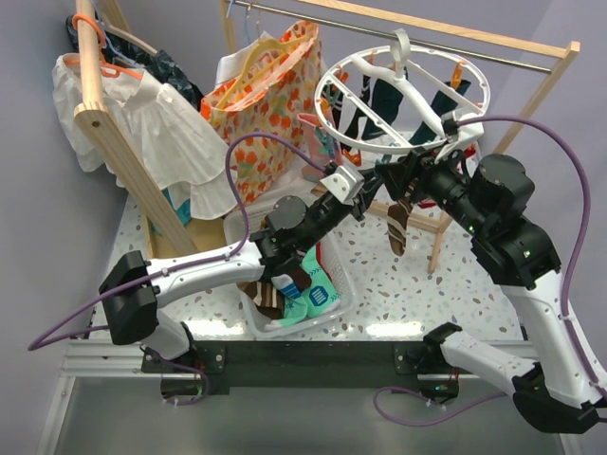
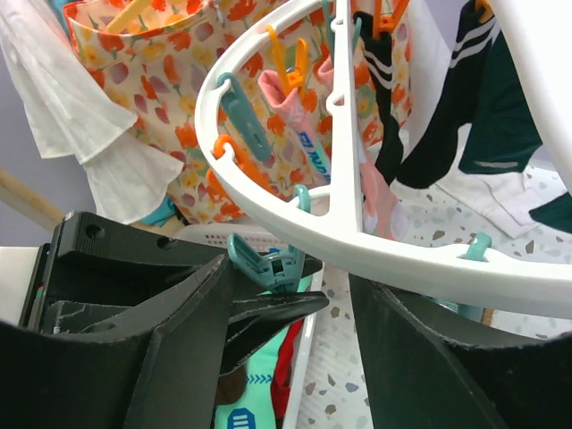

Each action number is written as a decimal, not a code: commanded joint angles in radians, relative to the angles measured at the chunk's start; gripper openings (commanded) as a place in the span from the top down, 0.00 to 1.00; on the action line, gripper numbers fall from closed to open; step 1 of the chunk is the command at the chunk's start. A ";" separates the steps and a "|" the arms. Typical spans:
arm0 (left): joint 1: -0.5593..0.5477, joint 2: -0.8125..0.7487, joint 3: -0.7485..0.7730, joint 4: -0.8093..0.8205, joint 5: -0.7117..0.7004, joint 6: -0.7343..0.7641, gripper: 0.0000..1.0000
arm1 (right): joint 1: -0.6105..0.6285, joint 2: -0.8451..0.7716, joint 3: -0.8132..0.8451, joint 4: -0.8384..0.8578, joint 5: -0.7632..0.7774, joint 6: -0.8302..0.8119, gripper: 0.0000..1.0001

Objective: Clip the socks to the hanger
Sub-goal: Open the clamp at the hanger.

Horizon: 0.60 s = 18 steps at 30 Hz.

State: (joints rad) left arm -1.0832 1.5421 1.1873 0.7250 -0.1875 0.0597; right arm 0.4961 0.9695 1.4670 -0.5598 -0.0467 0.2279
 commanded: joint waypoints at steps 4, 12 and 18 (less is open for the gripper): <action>-0.009 -0.037 0.015 0.033 0.045 -0.032 0.99 | -0.004 -0.028 -0.037 0.121 0.074 0.013 0.42; -0.011 -0.017 0.043 0.001 0.082 -0.035 0.99 | -0.004 0.000 -0.042 0.205 0.019 0.048 0.42; -0.012 -0.017 0.046 -0.016 0.089 -0.035 0.99 | -0.002 0.026 -0.042 0.233 0.004 0.059 0.43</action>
State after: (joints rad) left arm -1.0821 1.5394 1.2041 0.7166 -0.1593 0.0368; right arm 0.4965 0.9752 1.4197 -0.4438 -0.0360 0.2737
